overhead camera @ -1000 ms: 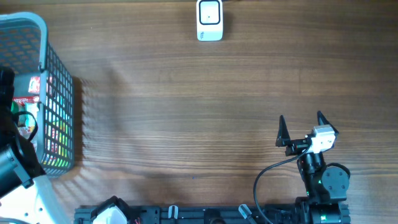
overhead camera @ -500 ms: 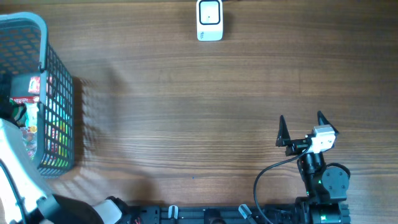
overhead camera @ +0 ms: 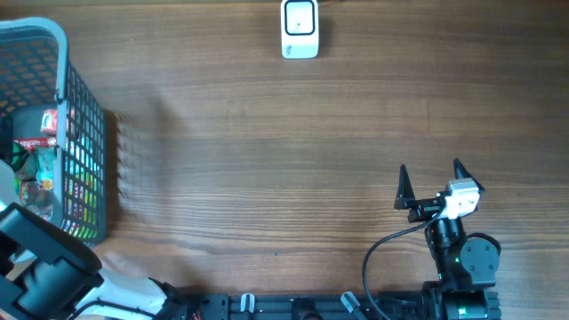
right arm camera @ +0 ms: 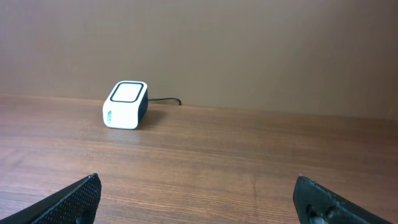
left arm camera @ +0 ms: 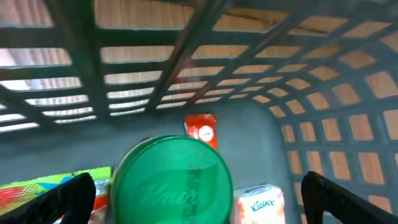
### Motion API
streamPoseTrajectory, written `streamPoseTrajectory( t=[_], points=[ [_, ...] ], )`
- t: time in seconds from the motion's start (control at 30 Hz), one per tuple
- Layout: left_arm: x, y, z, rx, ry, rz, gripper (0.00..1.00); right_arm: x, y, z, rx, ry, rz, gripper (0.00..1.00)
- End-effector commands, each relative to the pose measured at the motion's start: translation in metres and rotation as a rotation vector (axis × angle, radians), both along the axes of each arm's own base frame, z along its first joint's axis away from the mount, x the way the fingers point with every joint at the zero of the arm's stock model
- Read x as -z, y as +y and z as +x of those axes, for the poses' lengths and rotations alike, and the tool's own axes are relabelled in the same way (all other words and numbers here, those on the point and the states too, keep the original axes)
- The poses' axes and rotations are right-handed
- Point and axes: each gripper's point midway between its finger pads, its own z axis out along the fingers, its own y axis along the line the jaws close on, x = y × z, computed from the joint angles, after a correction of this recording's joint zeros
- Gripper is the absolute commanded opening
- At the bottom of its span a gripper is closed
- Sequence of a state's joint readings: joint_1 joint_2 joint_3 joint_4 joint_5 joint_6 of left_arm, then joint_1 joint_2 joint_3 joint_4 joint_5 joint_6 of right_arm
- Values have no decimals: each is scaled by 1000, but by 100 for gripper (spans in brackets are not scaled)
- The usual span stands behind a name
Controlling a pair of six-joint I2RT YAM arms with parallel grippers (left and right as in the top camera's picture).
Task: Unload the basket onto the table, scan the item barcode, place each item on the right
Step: 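Reach into the basket with the left gripper and grasp the green-lidded jar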
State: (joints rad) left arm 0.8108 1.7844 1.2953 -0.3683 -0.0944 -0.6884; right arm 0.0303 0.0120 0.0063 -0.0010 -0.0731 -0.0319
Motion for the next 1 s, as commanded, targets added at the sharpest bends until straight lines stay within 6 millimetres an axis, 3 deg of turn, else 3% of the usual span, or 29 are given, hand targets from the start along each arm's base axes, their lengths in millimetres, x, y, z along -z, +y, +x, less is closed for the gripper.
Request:
streamPoseTrajectory(
  t=[0.0,0.2,0.4,0.47,0.5,0.53,0.63,0.67,0.87,0.97],
  points=[
    [11,-1,16,31,-32,-25,100,-1,-2,0,11,-7,-18,100],
    [47,-6,20,42,25,-74,100,-1,-2,0,11,-7,-18,100],
    [63,-3,17,26,60,-81,100,-1,-2,0,11,-7,-18,100],
    [77,-6,14,26,87,-108,90,-1,-2,0,11,-7,-18,100],
    [80,-7,12,30,100,-116,73,-1,-2,0,11,-7,-18,100],
    [80,-7,11,27,106,-112,62,-1,-2,0,11,-7,-18,100],
    [72,-6,7,21,106,-107,61,-1,-2,0,11,-7,-19,100],
    [65,-5,6,20,98,-98,61,-1,-2,0,11,-7,-18,100],
    [-48,-12,0,19,-49,52,65,-1,-2,0,11,-7,-18,100],
    [-132,-35,-8,64,-205,155,66,-1,-1,0,11,-7,-18,100]
  ],
)
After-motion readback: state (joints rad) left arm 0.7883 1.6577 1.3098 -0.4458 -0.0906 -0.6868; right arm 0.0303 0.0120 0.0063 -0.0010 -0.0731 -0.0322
